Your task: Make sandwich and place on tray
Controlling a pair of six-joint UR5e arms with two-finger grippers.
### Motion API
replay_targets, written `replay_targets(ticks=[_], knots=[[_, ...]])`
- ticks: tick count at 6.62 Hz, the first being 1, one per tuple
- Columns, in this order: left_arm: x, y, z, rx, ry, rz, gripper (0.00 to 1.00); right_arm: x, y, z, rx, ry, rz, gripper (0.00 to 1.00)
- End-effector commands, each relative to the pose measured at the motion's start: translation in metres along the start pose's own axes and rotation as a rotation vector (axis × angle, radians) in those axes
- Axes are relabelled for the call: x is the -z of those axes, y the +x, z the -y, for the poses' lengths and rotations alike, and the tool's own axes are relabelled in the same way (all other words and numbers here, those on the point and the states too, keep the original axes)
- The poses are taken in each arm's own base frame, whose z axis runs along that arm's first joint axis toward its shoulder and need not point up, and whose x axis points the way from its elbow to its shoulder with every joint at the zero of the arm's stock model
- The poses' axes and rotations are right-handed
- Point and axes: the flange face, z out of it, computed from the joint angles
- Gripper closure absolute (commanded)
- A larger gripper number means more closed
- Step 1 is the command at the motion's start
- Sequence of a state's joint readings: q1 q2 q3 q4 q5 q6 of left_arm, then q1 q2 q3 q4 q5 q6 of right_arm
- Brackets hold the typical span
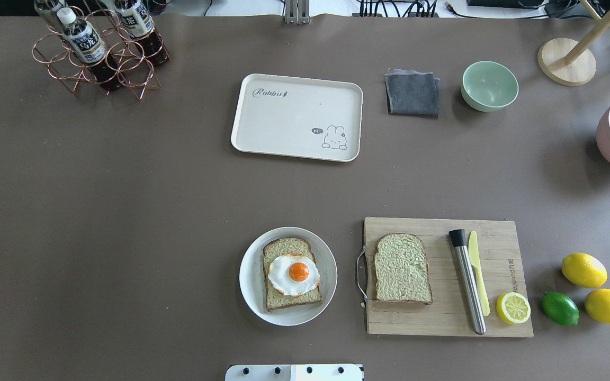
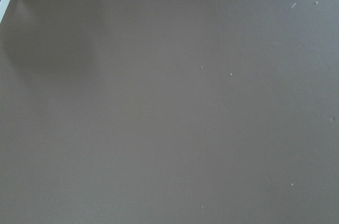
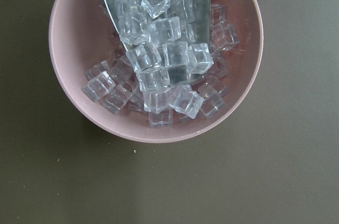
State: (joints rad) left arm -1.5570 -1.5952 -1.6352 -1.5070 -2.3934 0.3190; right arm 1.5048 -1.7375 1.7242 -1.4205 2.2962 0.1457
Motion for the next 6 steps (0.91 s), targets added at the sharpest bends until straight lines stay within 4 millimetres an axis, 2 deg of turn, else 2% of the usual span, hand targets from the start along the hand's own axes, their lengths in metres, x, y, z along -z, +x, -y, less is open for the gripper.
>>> replay_targets(ticks=[1, 2, 3, 5, 6], knots=[[0.022, 0.015, 0.036, -0.054, 0.051, 0.011, 0.02, -0.001, 0.001, -0.001, -0.001, -0.001, -0.002, 0.00], [0.024, 0.016, 0.039, -0.055, 0.054, 0.013, 0.02, -0.001, 0.001, -0.001, 0.000, -0.001, -0.005, 0.00], [0.033, 0.022, 0.054, -0.054, 0.073, 0.018, 0.02, -0.001, 0.002, 0.000, -0.001, 0.000, -0.014, 0.00], [0.055, 0.039, 0.075, -0.071, 0.198, 0.045, 0.02, 0.008, -0.007, 0.007, 0.026, 0.031, -0.008, 0.00], [0.053, 0.053, 0.084, -0.091, 0.250, 0.044, 0.02, 0.012, -0.012, 0.010, 0.050, 0.059, 0.001, 0.00]])
